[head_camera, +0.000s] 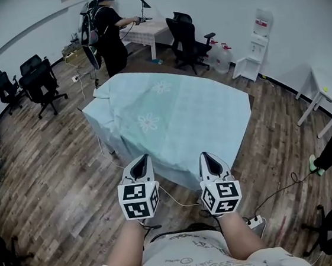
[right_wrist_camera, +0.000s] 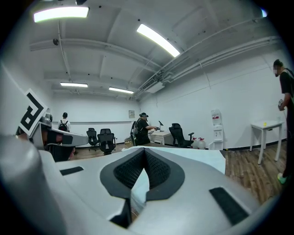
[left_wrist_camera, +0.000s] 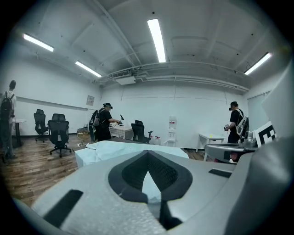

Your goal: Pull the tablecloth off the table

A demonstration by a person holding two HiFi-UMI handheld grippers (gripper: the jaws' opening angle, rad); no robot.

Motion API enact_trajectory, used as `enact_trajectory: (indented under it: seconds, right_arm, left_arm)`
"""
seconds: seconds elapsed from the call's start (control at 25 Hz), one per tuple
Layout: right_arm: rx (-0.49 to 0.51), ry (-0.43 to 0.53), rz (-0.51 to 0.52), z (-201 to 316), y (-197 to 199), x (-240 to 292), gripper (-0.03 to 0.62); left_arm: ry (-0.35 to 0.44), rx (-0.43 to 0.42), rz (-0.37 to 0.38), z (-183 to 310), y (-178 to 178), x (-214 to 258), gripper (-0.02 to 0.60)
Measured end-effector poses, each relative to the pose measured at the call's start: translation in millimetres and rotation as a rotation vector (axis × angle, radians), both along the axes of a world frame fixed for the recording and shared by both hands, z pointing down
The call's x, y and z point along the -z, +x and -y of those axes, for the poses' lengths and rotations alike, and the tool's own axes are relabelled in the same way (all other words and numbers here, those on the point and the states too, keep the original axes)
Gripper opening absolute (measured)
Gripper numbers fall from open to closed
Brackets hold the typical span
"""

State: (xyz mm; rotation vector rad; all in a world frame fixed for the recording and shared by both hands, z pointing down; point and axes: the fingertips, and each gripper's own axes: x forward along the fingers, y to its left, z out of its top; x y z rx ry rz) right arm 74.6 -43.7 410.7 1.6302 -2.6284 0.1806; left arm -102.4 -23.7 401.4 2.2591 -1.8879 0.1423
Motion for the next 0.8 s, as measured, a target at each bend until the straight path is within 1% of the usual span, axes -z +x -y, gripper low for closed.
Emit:
enact_trajectory:
  seconds: [0.2,0.48,0.8]
  right_arm:
    - [-0.004,-0.017,-0.001,20.5,-8.4,-10.1,0.012]
    - [-0.025,-0.023,-0.026,61.0,-18.7,-22.1,0.012]
    - [-0.078,-0.032,-0.026,135.7,-16.3,-32.8,0.012]
  left_arm:
    - [-0.032,-0.007,-0.006,19.8,-12.7,-16.6,0.011]
    - [-0.061,0.007,-0.012,54.0,-37.1,-35.4,0.011]
    - [-0.074,0.012,0.016,122.7,-57.1,-41.5,0.011]
